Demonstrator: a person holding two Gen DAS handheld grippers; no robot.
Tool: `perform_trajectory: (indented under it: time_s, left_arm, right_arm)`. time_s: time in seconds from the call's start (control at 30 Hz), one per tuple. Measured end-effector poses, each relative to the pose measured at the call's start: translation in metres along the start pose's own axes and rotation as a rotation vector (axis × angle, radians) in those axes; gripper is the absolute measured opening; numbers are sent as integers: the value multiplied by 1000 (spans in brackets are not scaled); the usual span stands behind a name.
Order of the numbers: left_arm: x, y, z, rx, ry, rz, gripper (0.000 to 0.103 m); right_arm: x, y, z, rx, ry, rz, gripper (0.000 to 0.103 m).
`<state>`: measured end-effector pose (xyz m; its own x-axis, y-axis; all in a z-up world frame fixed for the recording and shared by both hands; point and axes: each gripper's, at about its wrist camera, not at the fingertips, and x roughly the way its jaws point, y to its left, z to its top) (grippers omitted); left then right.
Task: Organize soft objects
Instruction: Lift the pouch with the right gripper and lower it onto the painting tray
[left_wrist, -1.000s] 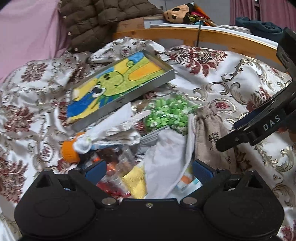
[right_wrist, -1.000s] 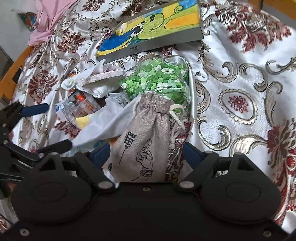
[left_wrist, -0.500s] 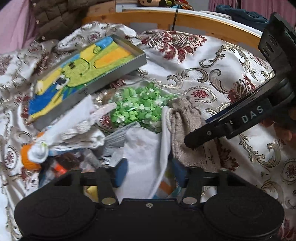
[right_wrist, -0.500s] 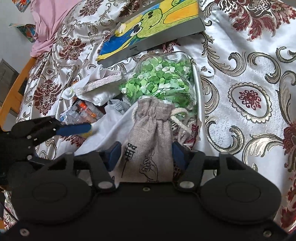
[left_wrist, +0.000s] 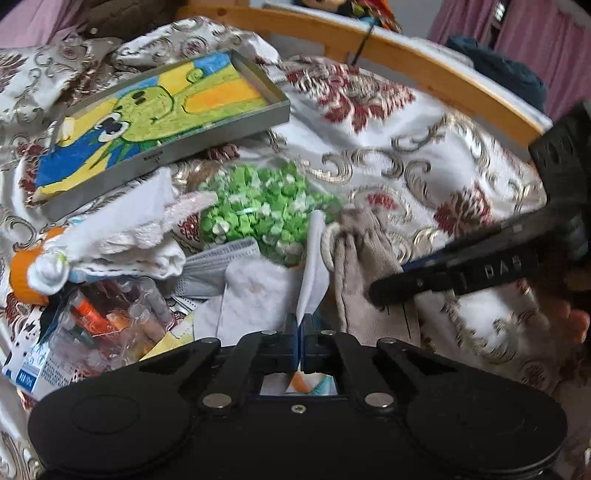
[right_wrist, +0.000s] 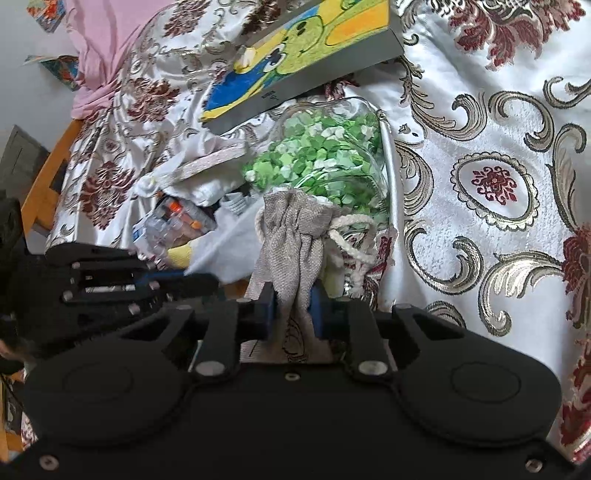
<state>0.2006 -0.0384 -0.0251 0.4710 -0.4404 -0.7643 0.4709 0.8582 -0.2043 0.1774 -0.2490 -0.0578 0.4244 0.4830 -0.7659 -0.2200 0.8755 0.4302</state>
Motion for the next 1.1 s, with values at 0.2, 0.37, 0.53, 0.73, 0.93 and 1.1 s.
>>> perform_trajectory:
  time_s: [0.2,0.37,0.53,0.73,0.93,1.1]
  left_arm:
    - [-28,0,10,-90,-70,12,0]
    - [-46,2,28,-155,-128,-3,0]
    - [-63,-1,59,-169,-198,-4,0]
    - [-77,1,119,-116,-271,75,0]
    - [-87,17,199,-111,-431,171,0]
    - [-67,18,244,-79,-522,245,0]
  right_arm:
    - [-39,6,-1,-57,-57,19,11]
    - [-76,6,11,-74,-146,26,11]
    - [-111,14,39,-128,-222,17,11]
    - [-146,51,100,-269,-326,-44,11]
    - [-173,77,170,-265,-428,-131,11]
    - [-178,82,229,-208,-561,-177,11]
